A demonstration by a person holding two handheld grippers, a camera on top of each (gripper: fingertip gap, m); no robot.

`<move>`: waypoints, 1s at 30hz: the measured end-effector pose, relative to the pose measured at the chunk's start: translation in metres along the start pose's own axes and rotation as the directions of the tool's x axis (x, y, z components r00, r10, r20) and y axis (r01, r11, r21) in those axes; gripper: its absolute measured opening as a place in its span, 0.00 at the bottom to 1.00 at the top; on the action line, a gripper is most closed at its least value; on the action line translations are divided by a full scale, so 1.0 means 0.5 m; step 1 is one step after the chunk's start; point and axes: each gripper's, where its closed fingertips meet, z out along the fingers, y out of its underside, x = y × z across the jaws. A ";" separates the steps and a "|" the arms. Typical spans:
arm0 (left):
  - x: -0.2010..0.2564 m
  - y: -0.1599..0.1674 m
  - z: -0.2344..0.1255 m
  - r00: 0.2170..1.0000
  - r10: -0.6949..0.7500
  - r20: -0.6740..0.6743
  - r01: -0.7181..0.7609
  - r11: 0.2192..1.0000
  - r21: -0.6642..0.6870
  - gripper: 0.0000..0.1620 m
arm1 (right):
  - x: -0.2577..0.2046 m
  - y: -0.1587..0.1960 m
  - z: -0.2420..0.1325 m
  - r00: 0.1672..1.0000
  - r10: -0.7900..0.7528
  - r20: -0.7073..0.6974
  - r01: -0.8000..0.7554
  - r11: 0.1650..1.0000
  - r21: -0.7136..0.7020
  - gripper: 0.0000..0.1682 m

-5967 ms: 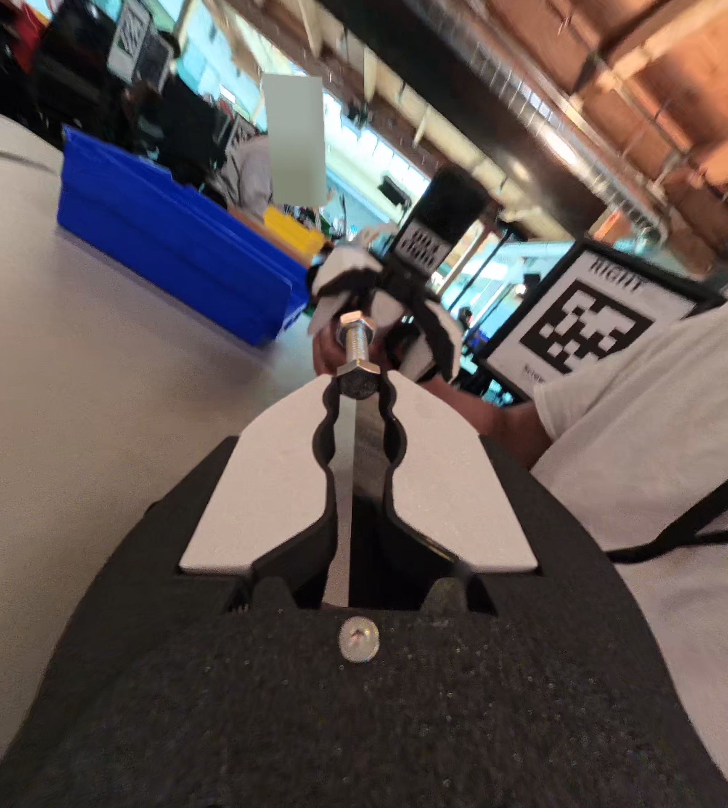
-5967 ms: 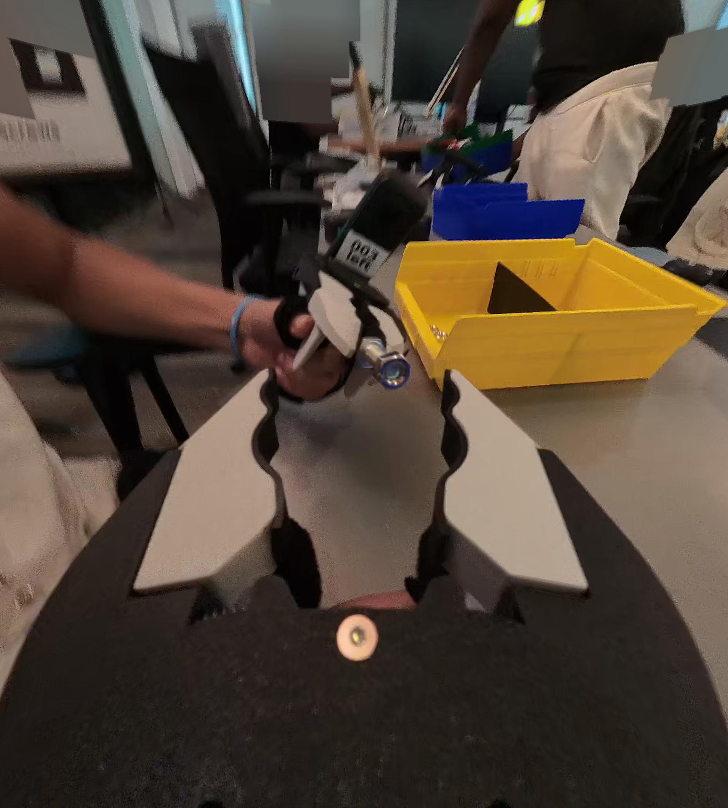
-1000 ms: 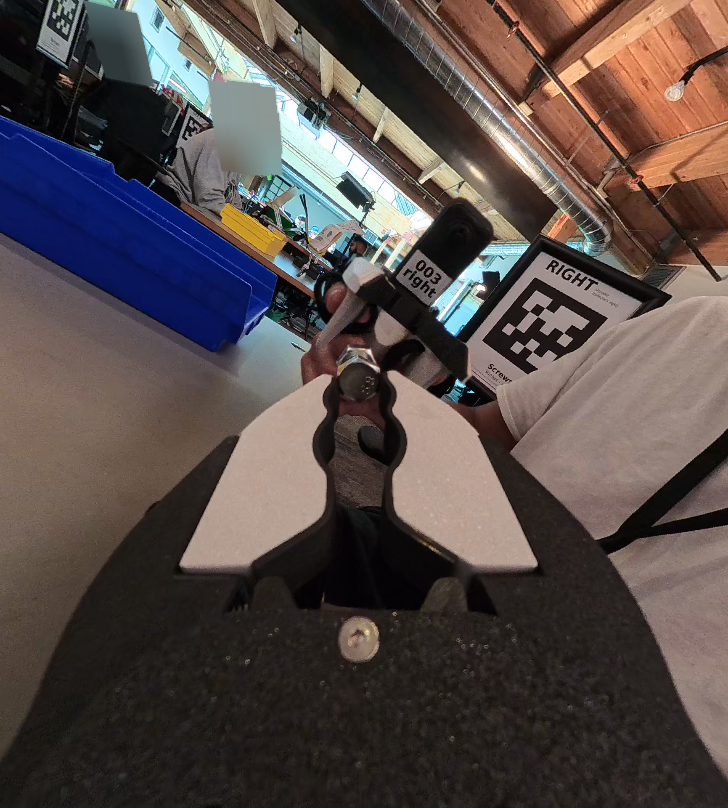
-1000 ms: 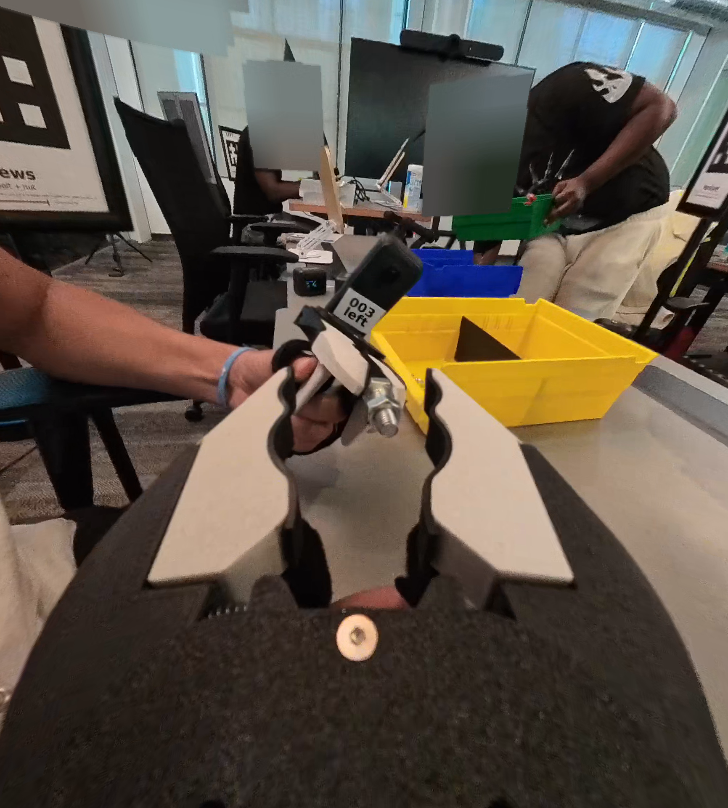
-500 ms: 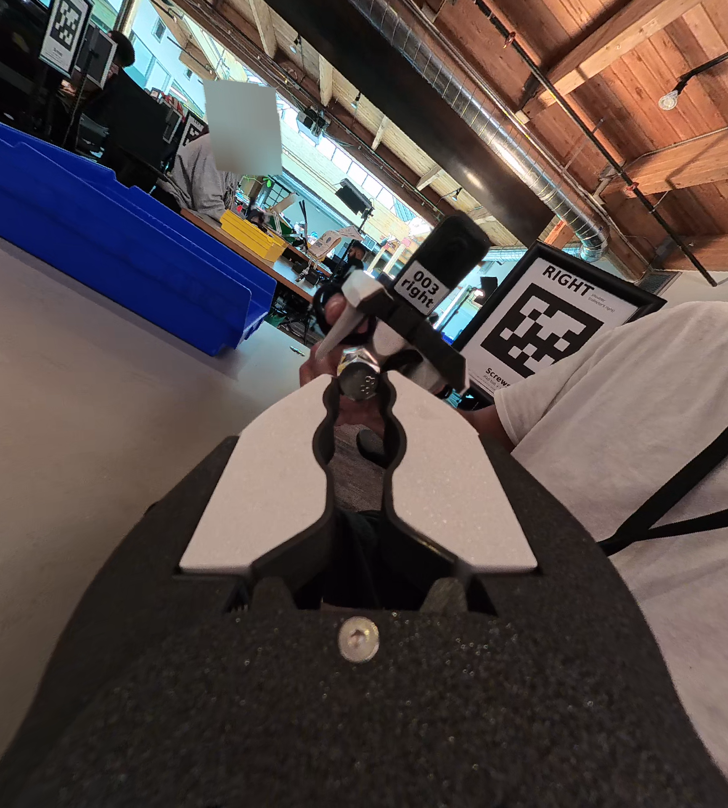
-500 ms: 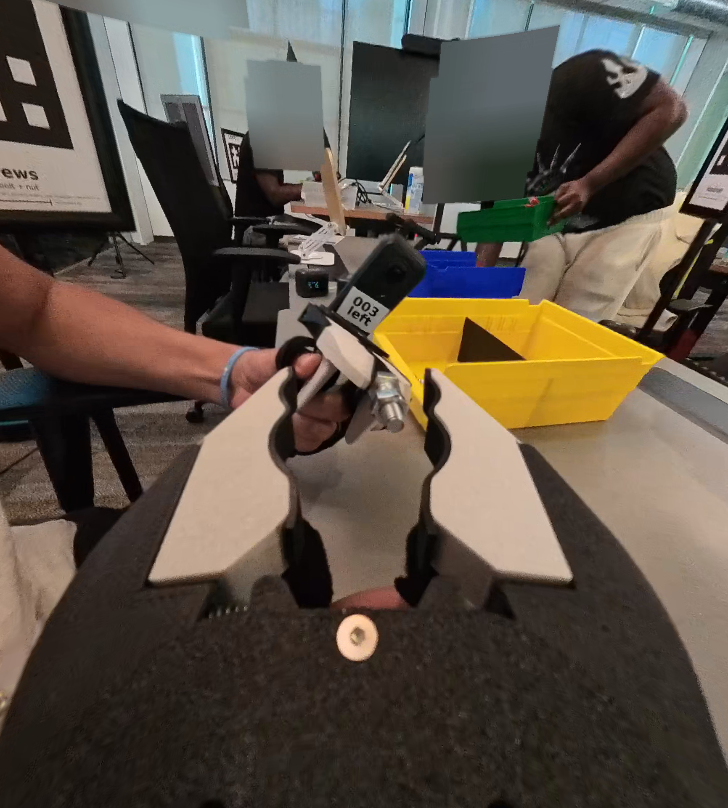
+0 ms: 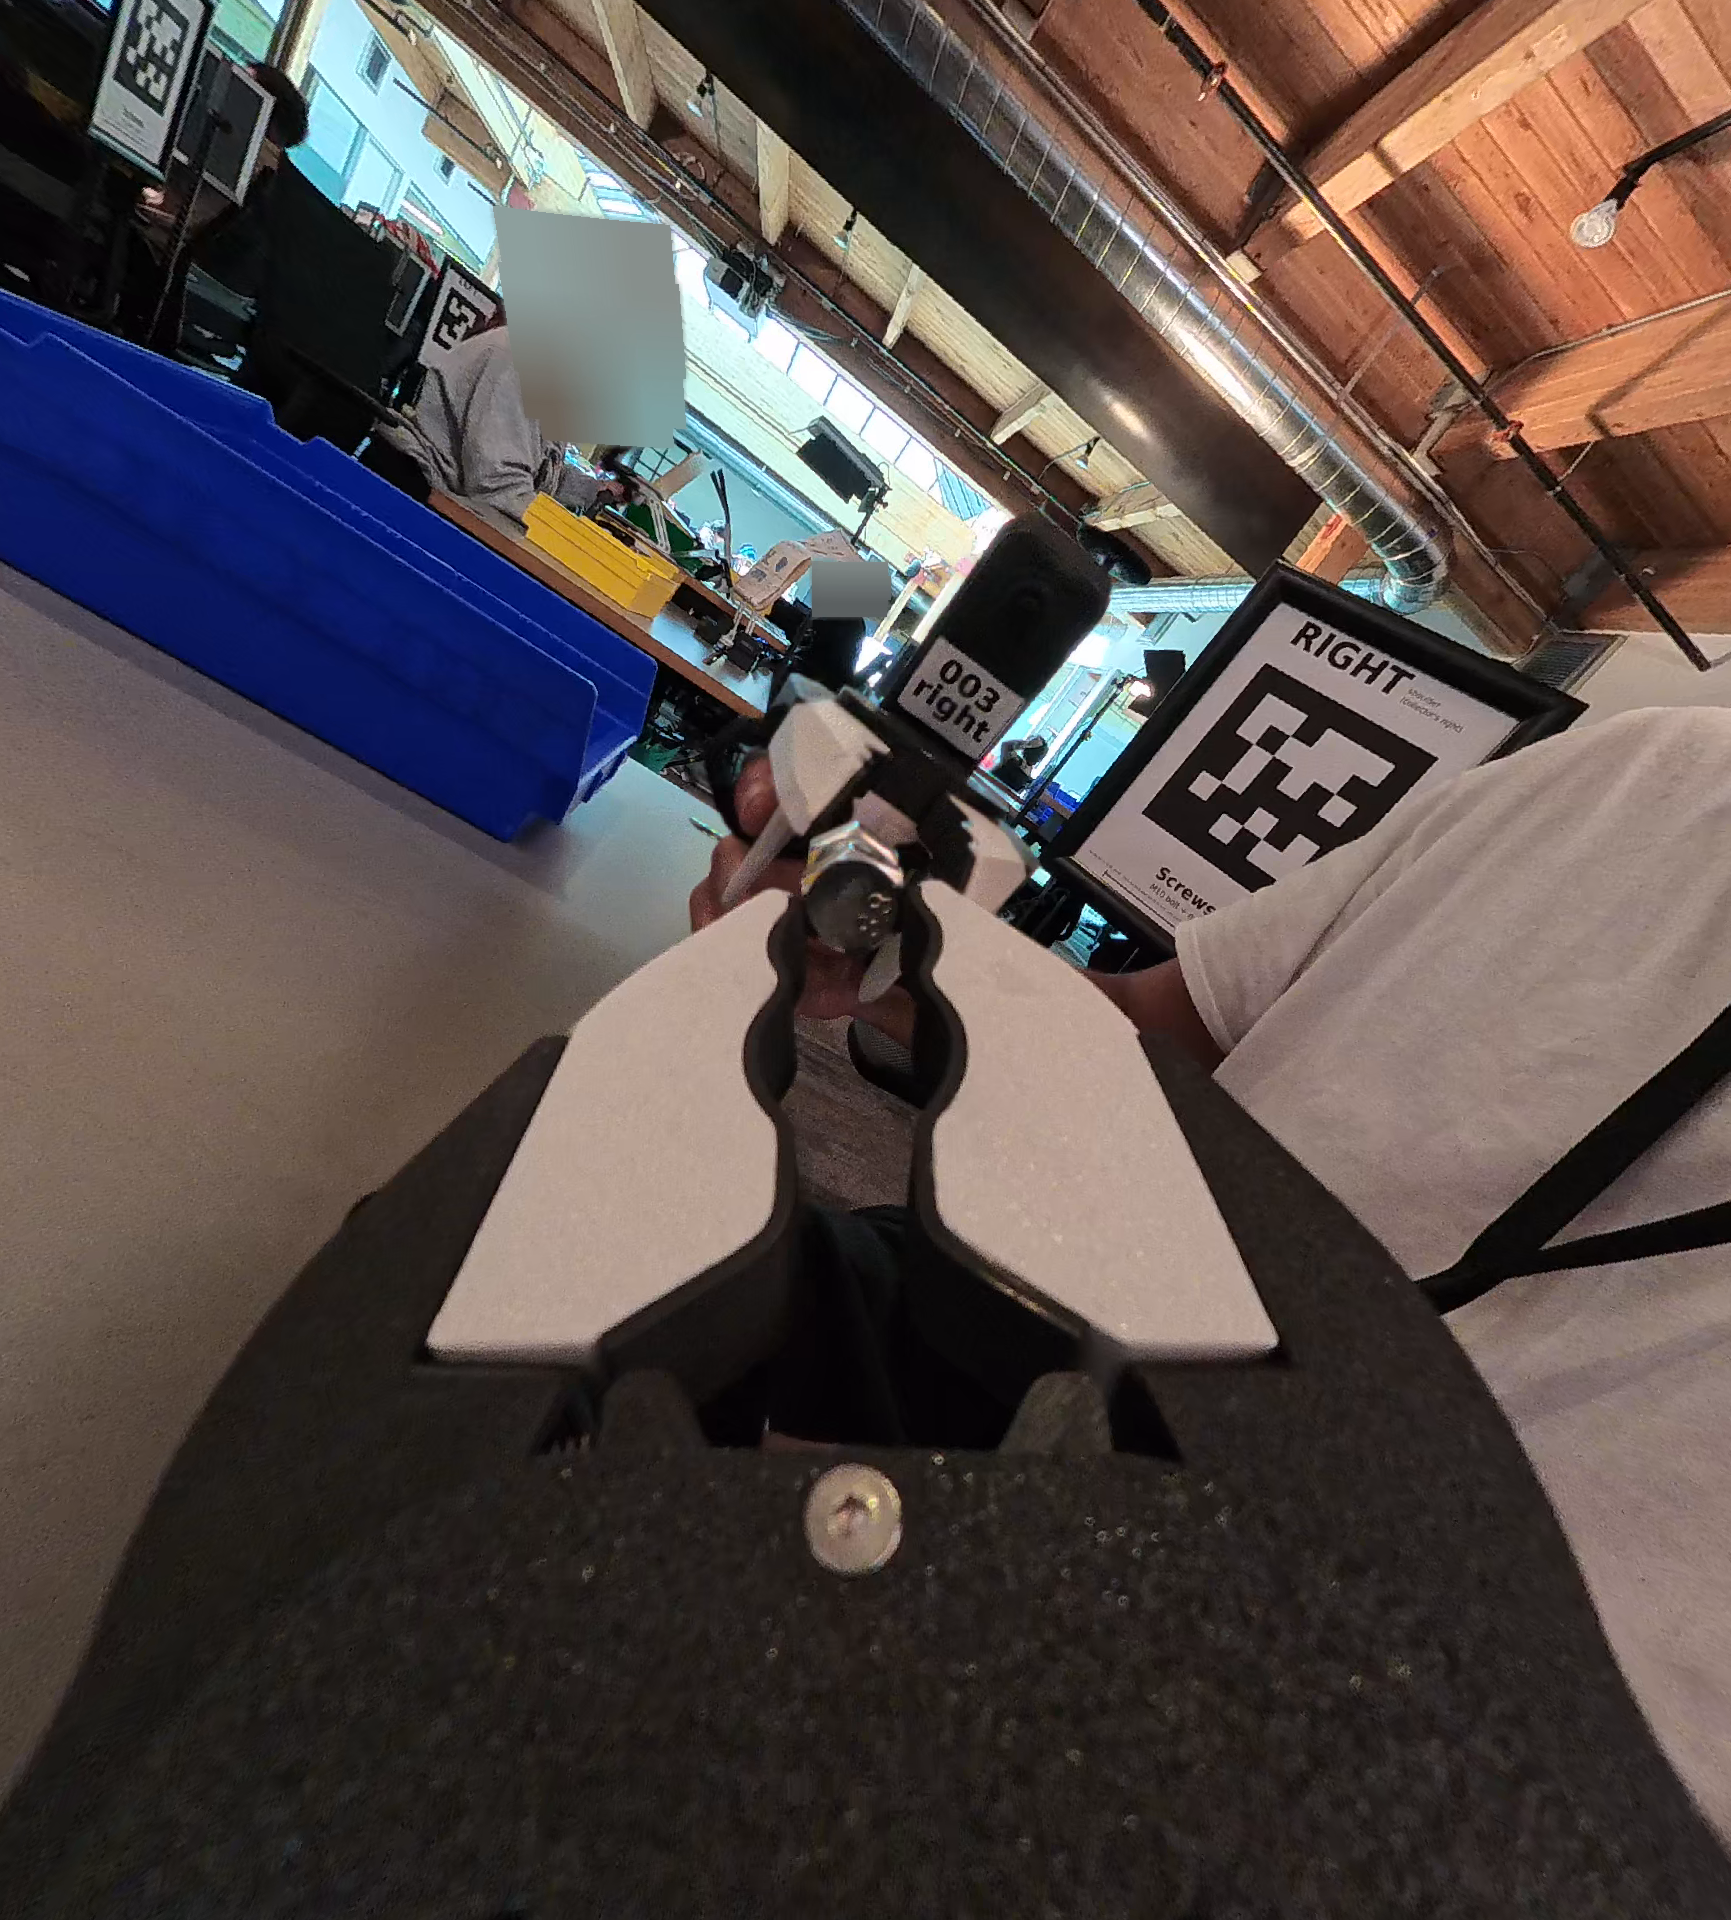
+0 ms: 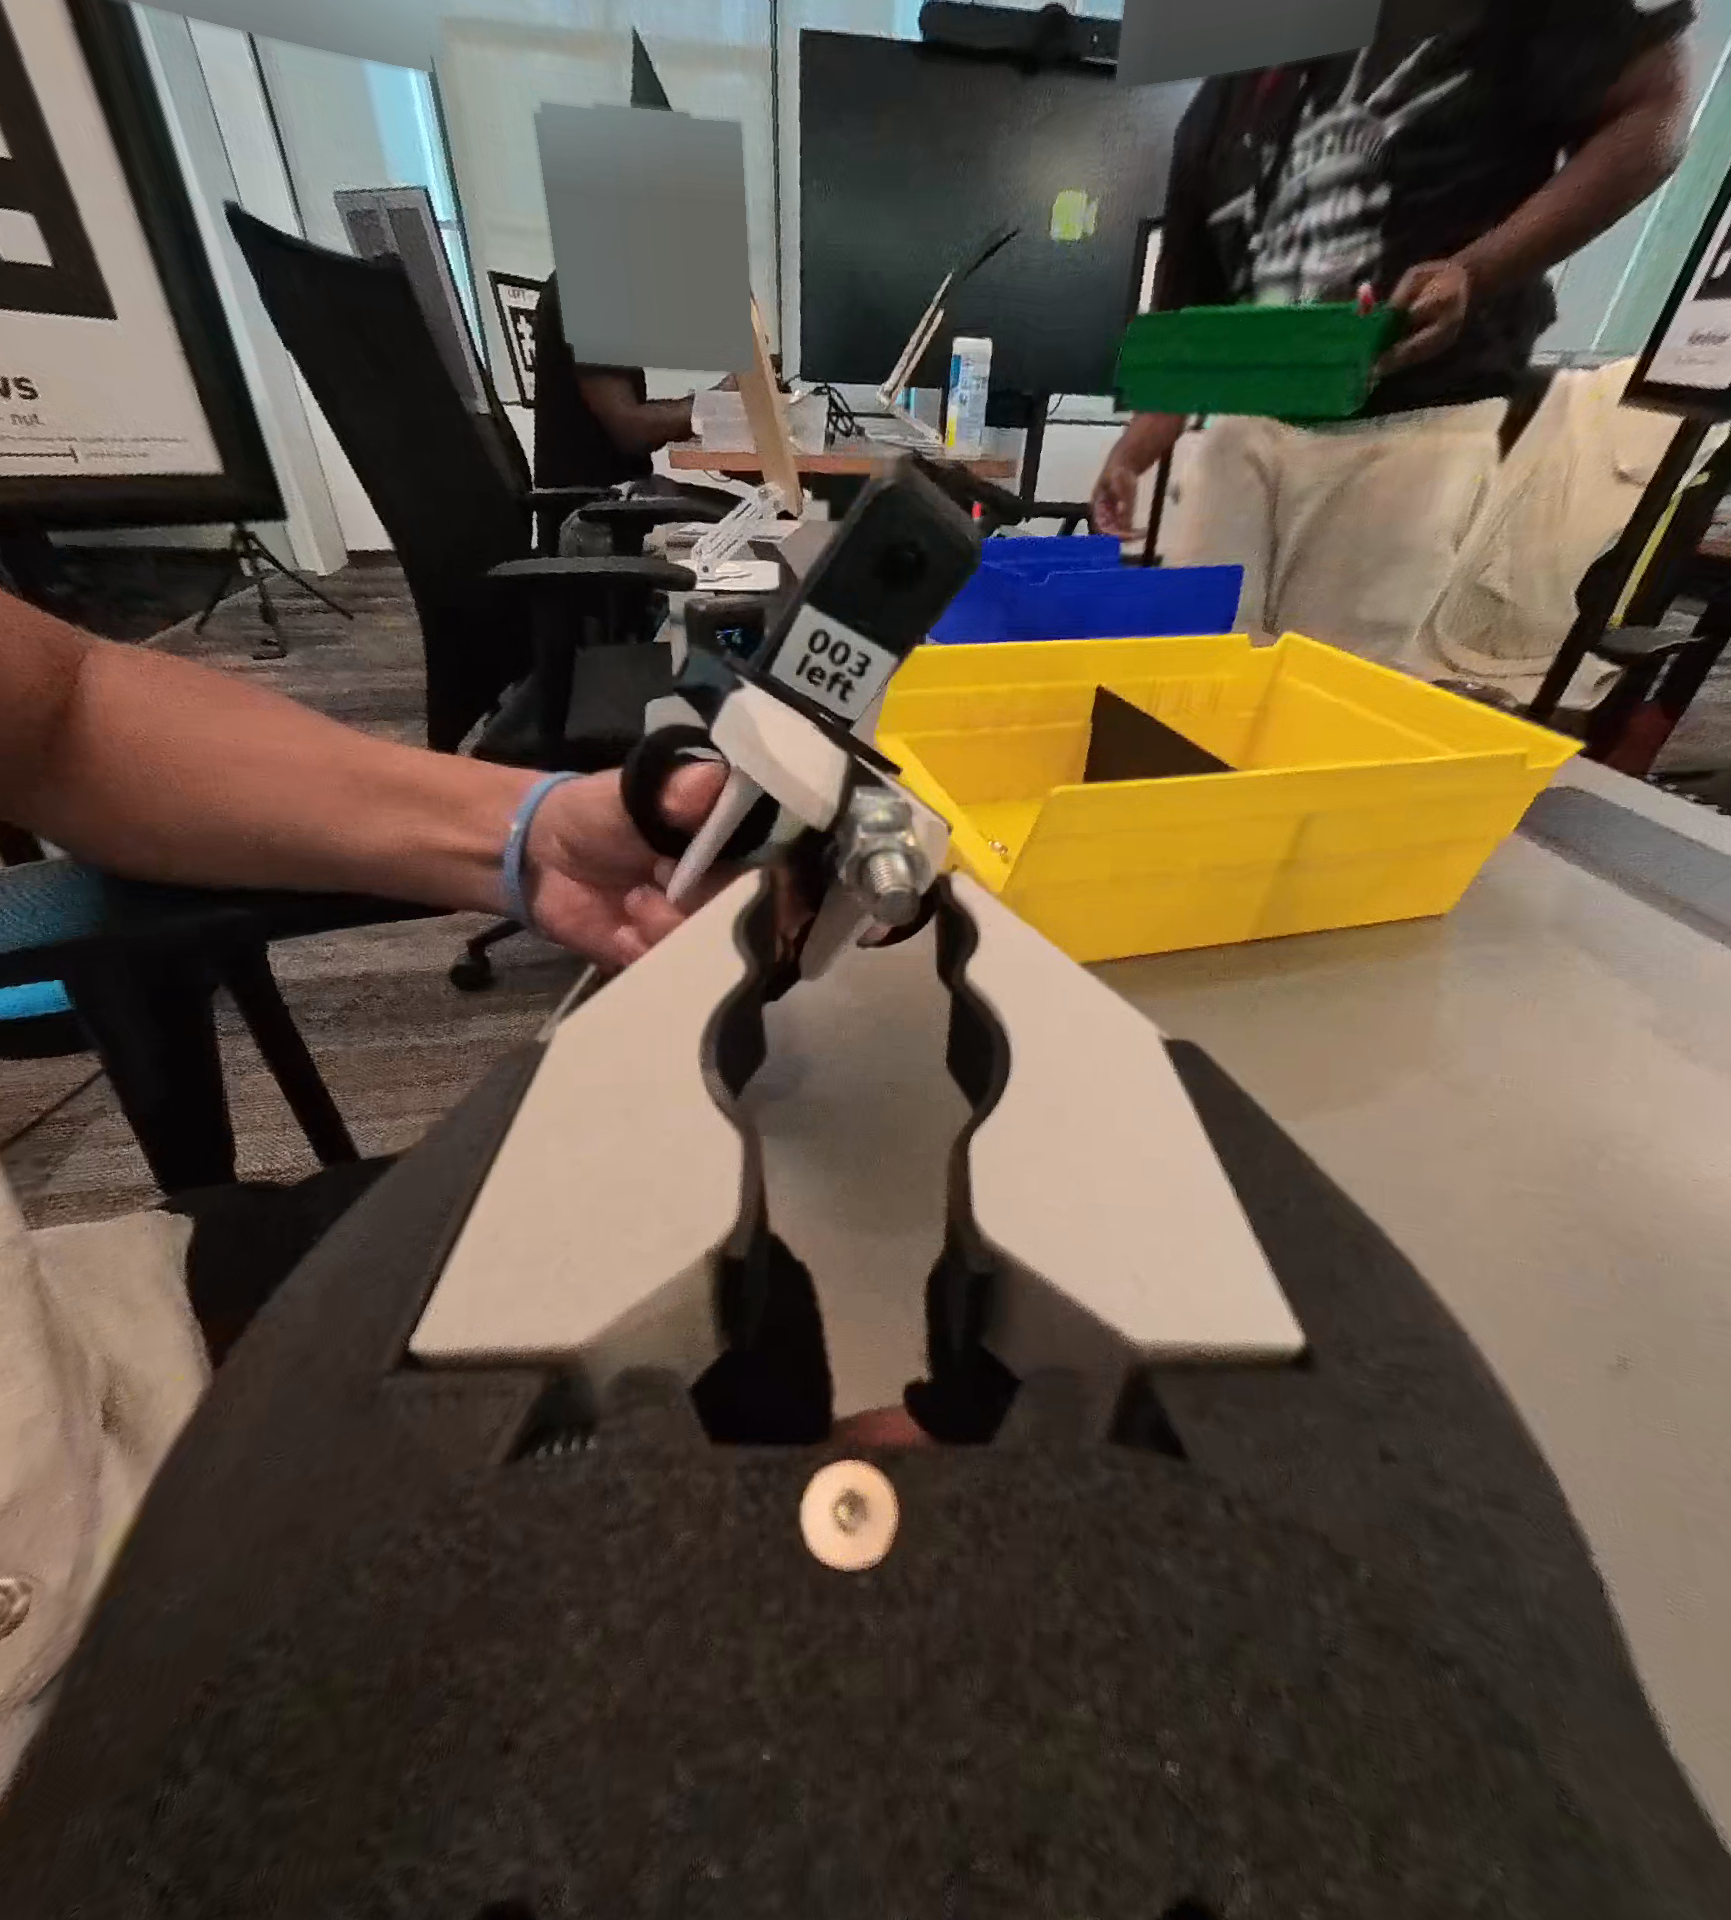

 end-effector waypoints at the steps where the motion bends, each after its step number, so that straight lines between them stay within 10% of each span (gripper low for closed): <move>1: 0.000 0.002 0.002 1.000 -0.001 -0.002 0.001 1.000 -0.003 0.11 | 0.001 -0.002 0.000 1.000 -0.012 -0.013 0.012 1.000 0.001 0.17; 12: -0.004 0.000 0.005 0.987 0.107 0.120 -0.108 0.994 -0.004 0.15 | 0.017 0.006 -0.017 0.997 -0.061 -0.049 0.058 0.997 -0.054 0.05; 15: -0.024 0.037 -0.020 0.934 0.229 0.276 -0.191 0.969 -0.156 0.34 | 0.087 -0.057 -0.102 0.974 -0.128 -0.186 0.120 0.991 -0.054 0.05; 19: -0.046 0.091 -0.044 0.834 0.391 0.389 -0.253 0.898 -0.360 0.27 | 0.274 -0.119 -0.328 0.842 -0.182 -0.508 0.112 0.980 -0.166 0.05; 24: -0.054 0.132 -0.043 0.803 0.415 0.428 -0.228 0.877 -0.422 0.27 | 0.530 0.127 -0.640 0.571 -0.210 -0.794 -0.396 0.776 -0.491 0.05; 30: -0.077 0.125 -0.050 0.806 0.355 0.474 -0.179 0.909 -0.376 0.28 | 0.656 0.324 -0.631 0.532 -0.161 -0.831 -0.618 0.597 -0.511 0.05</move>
